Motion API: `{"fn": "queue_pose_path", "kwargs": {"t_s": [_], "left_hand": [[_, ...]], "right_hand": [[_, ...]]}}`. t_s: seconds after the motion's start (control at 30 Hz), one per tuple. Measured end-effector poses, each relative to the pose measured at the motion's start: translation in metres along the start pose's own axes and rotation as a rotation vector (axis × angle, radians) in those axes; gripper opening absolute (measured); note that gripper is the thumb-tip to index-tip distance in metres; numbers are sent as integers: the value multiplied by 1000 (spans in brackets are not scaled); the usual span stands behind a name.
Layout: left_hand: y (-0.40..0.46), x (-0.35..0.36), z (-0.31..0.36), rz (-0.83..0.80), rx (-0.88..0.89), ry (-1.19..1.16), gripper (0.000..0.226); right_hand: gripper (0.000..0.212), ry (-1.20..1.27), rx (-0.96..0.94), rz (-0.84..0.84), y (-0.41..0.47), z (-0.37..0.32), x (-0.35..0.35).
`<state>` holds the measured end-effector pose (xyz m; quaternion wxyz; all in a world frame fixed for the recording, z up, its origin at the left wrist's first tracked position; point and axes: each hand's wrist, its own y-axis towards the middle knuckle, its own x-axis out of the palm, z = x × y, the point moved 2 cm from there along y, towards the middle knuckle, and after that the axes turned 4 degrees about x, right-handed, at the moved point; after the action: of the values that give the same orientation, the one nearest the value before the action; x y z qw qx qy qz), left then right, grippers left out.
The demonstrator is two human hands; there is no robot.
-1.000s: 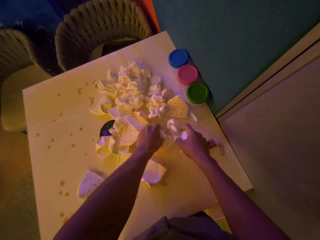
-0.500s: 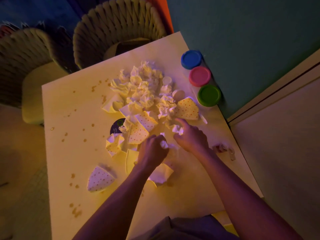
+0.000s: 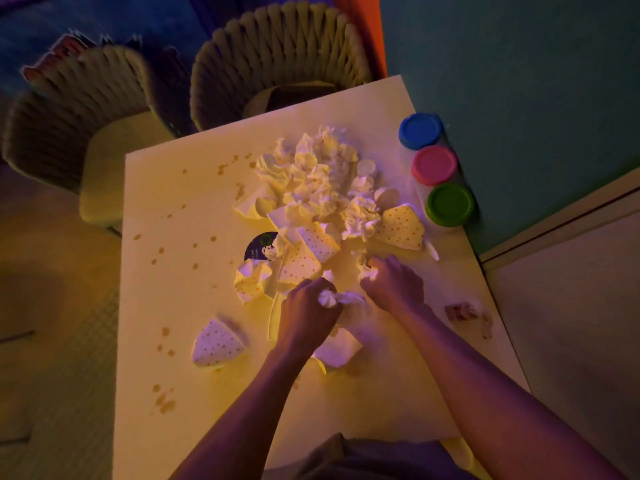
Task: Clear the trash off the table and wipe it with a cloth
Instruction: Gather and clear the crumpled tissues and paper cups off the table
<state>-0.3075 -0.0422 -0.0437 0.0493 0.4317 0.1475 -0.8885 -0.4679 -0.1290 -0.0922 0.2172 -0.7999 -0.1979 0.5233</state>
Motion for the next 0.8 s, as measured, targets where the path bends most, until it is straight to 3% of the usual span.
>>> {"fn": "queue_pose_path", "kwargs": {"t_s": [0.33, 0.43, 0.67, 0.8], "left_hand": [[2, -13, -2, 198, -18, -230, 19], [-2, -18, 0, 219, 22, -264, 18], [-23, -20, -6, 144, 172, -280, 31], [-39, -21, -5, 76, 232, -273, 20]], "right_hand": [[52, 335, 142, 67, -39, 27, -1], [45, 414, 167, 117, -59, 30, 2], [27, 582, 229, 247, -115, 22, 18], [23, 591, 282, 313, -146, 20, 36]]}}
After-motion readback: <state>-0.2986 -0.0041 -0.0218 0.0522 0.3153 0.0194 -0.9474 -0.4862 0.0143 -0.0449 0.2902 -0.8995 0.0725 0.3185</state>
